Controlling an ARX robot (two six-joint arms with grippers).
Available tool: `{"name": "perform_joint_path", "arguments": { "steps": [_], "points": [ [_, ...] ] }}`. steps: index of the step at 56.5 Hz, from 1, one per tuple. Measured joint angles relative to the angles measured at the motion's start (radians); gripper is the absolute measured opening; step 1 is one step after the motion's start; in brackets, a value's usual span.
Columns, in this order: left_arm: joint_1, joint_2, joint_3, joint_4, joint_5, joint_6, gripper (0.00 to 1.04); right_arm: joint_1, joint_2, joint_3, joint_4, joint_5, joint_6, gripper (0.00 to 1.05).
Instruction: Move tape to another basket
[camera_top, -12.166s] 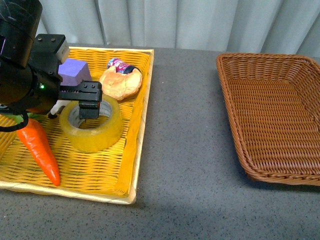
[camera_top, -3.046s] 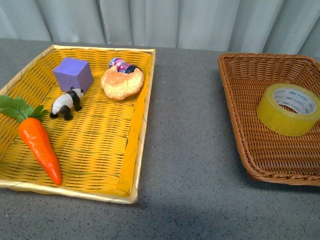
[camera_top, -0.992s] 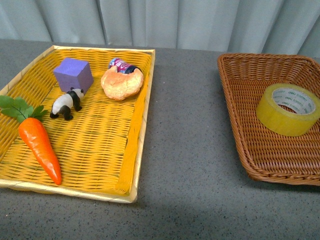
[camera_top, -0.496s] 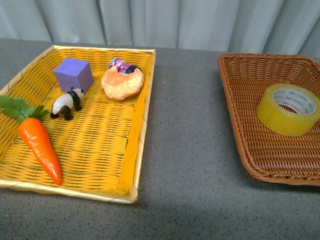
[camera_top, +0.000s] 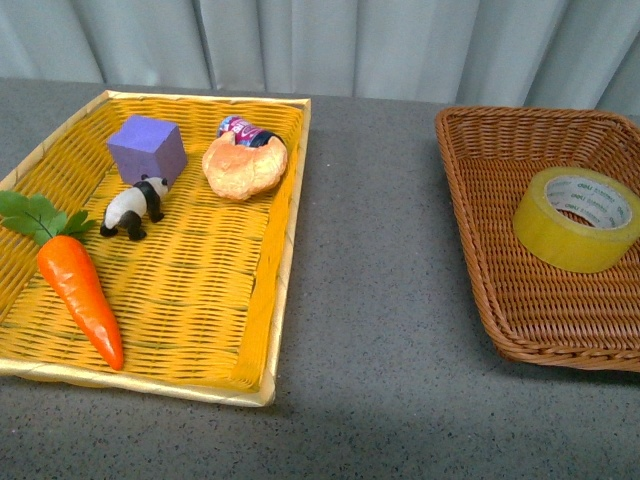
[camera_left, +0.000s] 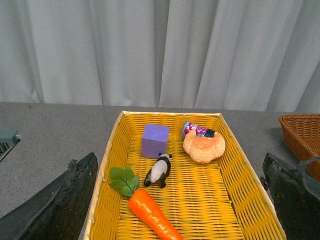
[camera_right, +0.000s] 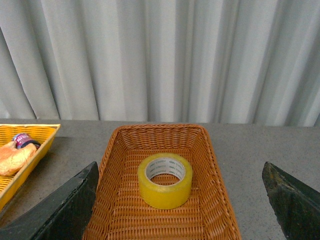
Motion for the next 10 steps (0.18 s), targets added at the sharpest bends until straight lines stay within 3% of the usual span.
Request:
{"name": "perform_joint_path", "arguments": {
  "steps": [10],
  "points": [
    [0.0, 0.0, 0.0, 0.0, 0.0, 0.0, 0.98, 0.0, 0.0, 0.0, 0.0, 0.0, 0.0, 0.96]
  ]
}}
